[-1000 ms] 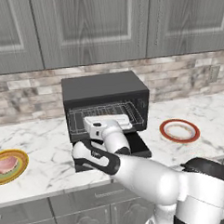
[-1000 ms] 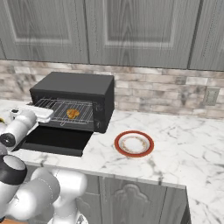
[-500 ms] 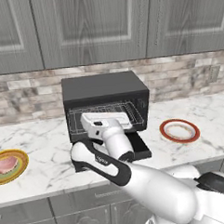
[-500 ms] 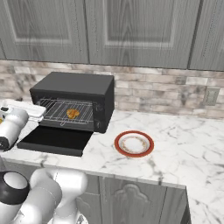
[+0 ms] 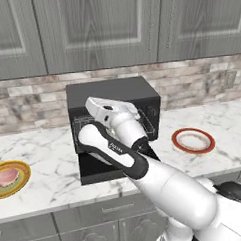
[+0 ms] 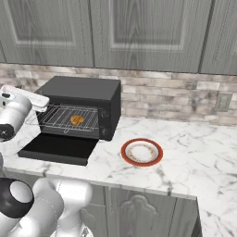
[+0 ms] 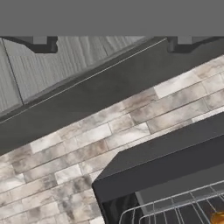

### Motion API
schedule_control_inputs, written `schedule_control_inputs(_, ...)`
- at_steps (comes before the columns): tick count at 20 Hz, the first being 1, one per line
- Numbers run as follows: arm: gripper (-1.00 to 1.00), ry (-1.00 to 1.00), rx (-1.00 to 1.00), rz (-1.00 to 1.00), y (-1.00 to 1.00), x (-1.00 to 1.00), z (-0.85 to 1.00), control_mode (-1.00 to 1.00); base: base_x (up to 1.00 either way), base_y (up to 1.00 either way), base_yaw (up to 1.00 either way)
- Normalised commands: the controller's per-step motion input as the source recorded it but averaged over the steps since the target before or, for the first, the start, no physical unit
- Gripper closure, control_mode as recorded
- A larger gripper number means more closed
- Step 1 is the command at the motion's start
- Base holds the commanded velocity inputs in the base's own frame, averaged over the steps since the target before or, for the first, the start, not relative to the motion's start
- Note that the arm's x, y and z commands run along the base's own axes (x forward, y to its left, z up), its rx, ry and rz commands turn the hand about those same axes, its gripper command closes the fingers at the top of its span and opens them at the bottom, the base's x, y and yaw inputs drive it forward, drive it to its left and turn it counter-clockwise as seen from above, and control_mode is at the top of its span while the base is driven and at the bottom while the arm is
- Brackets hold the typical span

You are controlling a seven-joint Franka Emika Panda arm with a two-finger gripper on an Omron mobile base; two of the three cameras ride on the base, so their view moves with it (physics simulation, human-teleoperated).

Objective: Open the toaster oven door. Place the bread on the bottom rack in the toaster oven and place the steak on the top rack.

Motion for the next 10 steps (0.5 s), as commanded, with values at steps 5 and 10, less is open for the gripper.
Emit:
schedule_control_inputs(5,-1.0,0.47,0.28,0.17,0.0,-0.02,0.99,-1.0,0.0,0.0,0.0)
schedule_control_inputs(10,-1.0,0.62,0.38,0.23,-0.19,-0.03,0.51,-1.0,0.0,0.0,0.0)
